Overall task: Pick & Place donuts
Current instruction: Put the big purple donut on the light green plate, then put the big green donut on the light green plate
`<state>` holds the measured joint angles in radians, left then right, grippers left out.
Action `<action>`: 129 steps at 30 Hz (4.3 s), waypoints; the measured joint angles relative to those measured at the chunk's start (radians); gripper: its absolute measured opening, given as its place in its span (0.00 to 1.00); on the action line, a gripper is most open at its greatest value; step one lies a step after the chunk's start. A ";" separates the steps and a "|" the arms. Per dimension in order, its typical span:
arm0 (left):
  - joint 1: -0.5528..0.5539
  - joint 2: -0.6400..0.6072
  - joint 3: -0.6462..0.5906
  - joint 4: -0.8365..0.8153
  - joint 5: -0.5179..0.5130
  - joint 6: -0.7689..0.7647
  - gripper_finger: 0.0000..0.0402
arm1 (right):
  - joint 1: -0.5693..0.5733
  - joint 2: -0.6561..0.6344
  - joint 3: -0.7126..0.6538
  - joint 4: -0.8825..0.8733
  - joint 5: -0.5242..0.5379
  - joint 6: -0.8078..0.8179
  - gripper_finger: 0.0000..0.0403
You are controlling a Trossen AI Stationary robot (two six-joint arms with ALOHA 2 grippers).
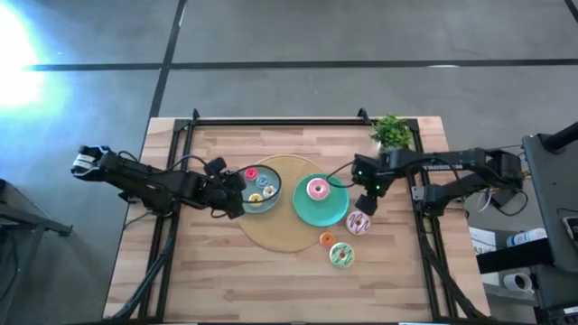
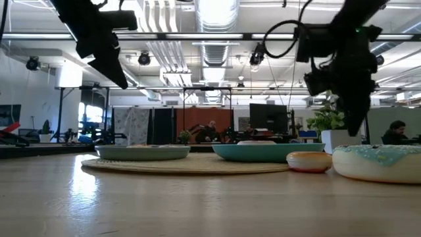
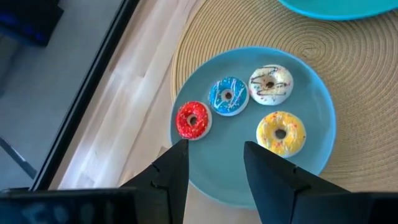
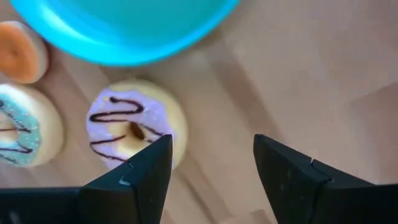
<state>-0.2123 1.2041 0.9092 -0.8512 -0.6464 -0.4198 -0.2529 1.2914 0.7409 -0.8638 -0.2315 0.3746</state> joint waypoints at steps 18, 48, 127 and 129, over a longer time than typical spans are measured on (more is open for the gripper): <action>0.001 0.000 0.000 0.029 0.032 -0.002 0.32 | 0.047 0.034 -0.141 0.241 -0.185 0.150 0.54; 0.001 0.000 -0.001 0.031 0.037 -0.007 0.32 | 0.270 0.101 -0.130 0.372 -0.086 0.362 0.14; -0.030 0.000 -0.048 0.084 0.088 0.008 0.32 | 0.535 0.352 0.062 0.457 -0.042 0.598 0.34; -0.030 0.000 -0.048 0.084 0.085 0.008 0.32 | 0.529 0.348 0.068 0.459 -0.062 0.597 0.23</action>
<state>-0.2420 1.2037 0.8613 -0.7670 -0.5613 -0.4116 0.2757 1.6392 0.8093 -0.4044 -0.2939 0.9720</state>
